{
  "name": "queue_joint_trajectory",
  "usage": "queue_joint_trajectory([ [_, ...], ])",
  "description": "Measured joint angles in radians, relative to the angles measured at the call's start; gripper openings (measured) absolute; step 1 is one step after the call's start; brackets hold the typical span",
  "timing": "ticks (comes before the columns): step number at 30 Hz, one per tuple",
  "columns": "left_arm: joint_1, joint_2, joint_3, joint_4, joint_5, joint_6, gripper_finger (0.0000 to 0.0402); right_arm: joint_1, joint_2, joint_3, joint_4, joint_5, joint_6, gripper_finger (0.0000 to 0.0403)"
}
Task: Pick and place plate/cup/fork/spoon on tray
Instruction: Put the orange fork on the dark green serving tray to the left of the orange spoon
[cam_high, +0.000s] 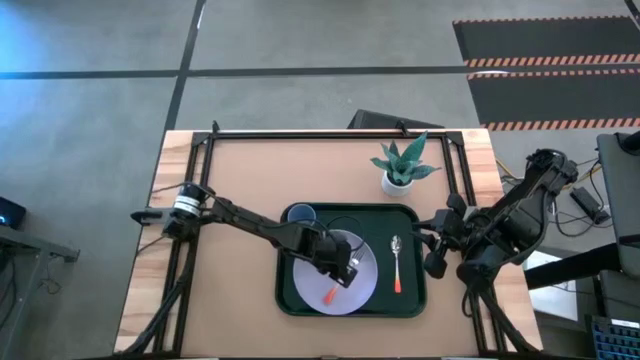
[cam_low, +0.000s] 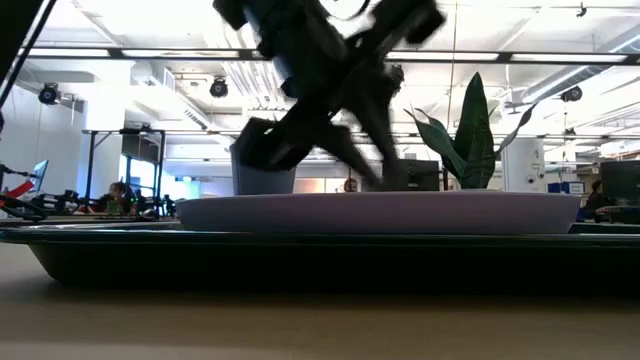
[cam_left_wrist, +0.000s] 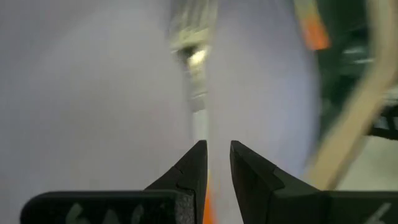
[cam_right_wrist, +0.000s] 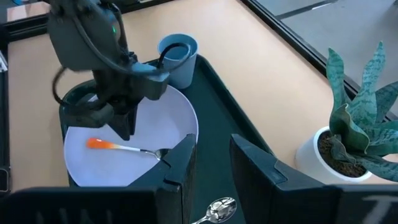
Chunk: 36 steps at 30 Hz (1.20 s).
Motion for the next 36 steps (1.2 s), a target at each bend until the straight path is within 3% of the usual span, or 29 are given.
queue_joint_trajectory([
  [4,0.003,-0.084,0.048,0.012,-0.016,0.108,0.0051,0.0,-0.008,0.0,0.005,-0.036,0.027,0.0086],
  [6,0.0,-0.153,0.068,0.018,-0.071,0.174,0.0051,0.0,-0.01,0.0,0.014,-0.068,0.043,0.0086],
  [14,-0.07,-0.539,0.068,-0.009,-0.508,0.55,0.0051,0.0,0.025,0.0,0.121,-0.166,0.132,0.0086],
  [17,-0.116,-0.678,0.056,-0.088,-0.666,0.647,0.0051,0.0,0.068,0.0,0.175,-0.165,0.208,0.0086],
  [20,-0.149,-0.789,0.042,-0.207,-0.759,0.681,0.0051,-0.002,0.128,0.0,0.239,-0.157,0.323,0.0086],
  [25,-0.159,-0.927,0.033,-0.461,-0.773,0.683,0.0051,-0.056,0.285,0.0,0.403,-0.158,0.502,0.0086],
  [29,-0.159,-0.998,0.029,-0.626,-0.773,0.684,0.0051,-0.139,0.421,0.013,0.604,-0.2,0.514,0.0086],
  [36,-0.158,-1.092,0.026,-0.81,-0.726,0.697,0.0051,-0.301,0.623,0.143,0.676,-0.505,0.444,0.0095],
])
